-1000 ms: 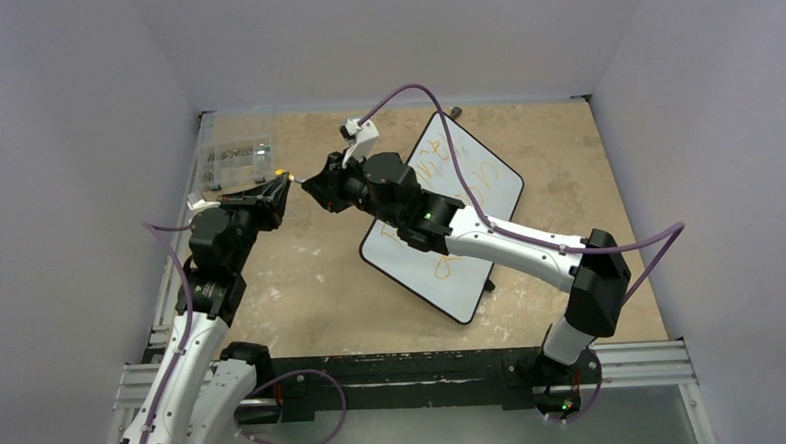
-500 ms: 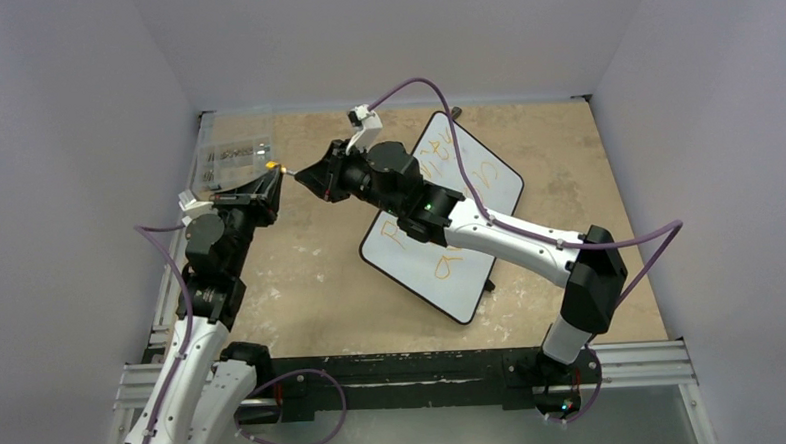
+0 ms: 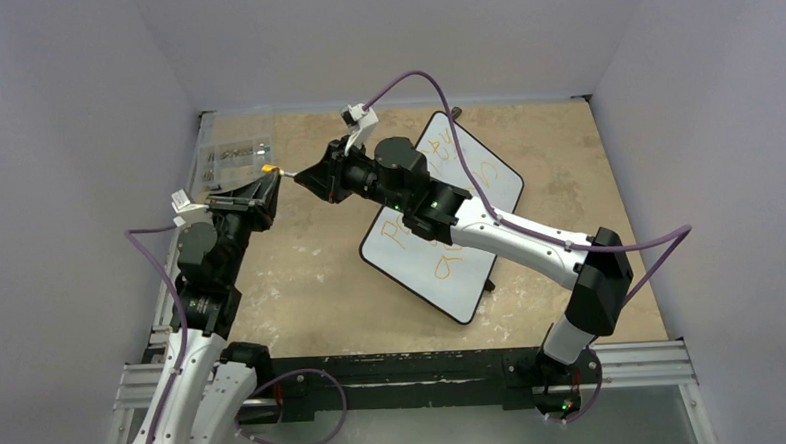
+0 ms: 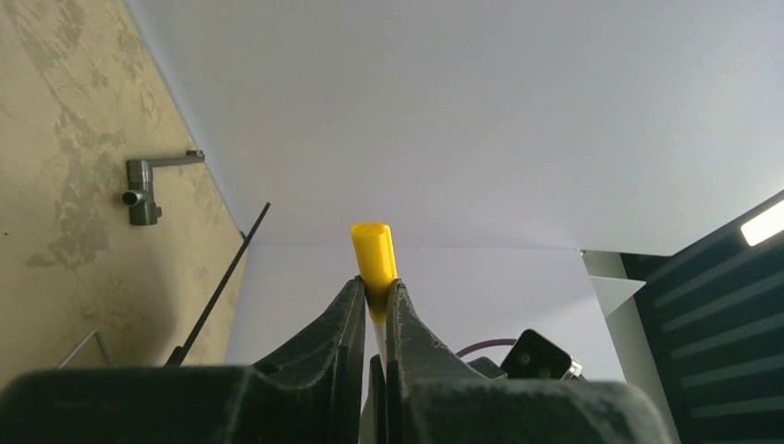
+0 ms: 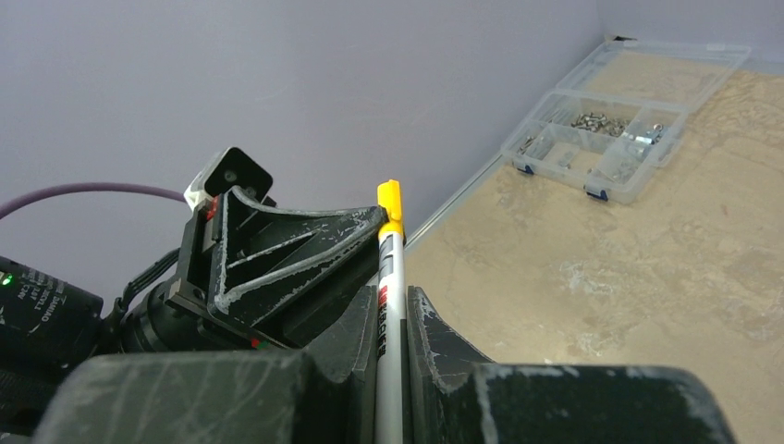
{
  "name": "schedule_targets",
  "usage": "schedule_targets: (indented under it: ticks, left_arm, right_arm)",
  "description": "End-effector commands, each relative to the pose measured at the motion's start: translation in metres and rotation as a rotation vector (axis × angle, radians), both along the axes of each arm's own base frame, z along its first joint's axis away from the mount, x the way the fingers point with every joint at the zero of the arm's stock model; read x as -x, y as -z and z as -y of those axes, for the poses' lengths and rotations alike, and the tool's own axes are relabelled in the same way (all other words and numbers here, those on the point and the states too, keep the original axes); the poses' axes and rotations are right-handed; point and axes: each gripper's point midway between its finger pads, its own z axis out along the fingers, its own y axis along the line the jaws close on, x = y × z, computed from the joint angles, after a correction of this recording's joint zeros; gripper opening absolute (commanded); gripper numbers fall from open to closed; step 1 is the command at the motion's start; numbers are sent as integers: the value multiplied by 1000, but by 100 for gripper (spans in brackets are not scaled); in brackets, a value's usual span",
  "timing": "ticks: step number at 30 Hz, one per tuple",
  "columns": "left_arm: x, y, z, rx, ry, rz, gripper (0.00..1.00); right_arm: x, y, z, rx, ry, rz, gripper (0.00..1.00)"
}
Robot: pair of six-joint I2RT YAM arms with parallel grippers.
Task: Write a sentence on the whiteboard
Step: Insert the whiteboard marker without the cap into the pen cap, then pass from the right arm to the left
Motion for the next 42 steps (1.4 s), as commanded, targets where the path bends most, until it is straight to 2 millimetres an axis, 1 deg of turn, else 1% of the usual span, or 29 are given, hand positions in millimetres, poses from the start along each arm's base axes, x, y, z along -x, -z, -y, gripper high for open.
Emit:
schedule_targets:
  ticks: [1, 2, 4, 10, 19, 20, 22, 26, 31, 33, 35, 38, 42]
  left_arm:
    - [66, -39, 71, -84, 456, 171, 14]
    - [66, -39, 70, -90, 452, 172, 17]
    - [66, -39, 69, -96, 446, 173, 19]
    - [66, -40, 68, -109, 439, 169, 19]
    - [57, -37, 62, -88, 383, 136, 20]
    - [55, -36, 61, -84, 378, 130, 20]
    - [51, -26, 60, -74, 366, 80, 19]
    - [45, -21, 57, -58, 342, 47, 19]
    - [41, -19, 55, -51, 323, 34, 26]
    - [39, -17, 54, -50, 316, 23, 31]
    - [38, -15, 53, -51, 308, 15, 33]
    - [36, -13, 51, -49, 294, 8, 32]
    - [34, -12, 47, -52, 267, 3, 27]
  right_arm:
    - [15, -8, -7, -10, -41, 64, 0]
    - [16, -10, -5, -13, -40, 69, 0]
    - [18, -11, -2, -15, -40, 71, 0]
    - [23, -9, 4, -22, -46, 66, 0]
    - [32, -16, 17, -56, -50, 89, 0]
    - [33, -17, 18, -59, -51, 93, 0]
    - [34, -19, 20, -64, -49, 103, 0]
    - [36, -20, 23, -78, -51, 123, 0]
    - [39, -24, 27, -94, -53, 144, 0]
    - [40, -24, 29, -97, -52, 148, 0]
    - [40, -25, 29, -101, -54, 152, 0]
    - [41, -26, 29, -102, -58, 154, 0]
    - [41, -24, 32, -101, -47, 154, 0]
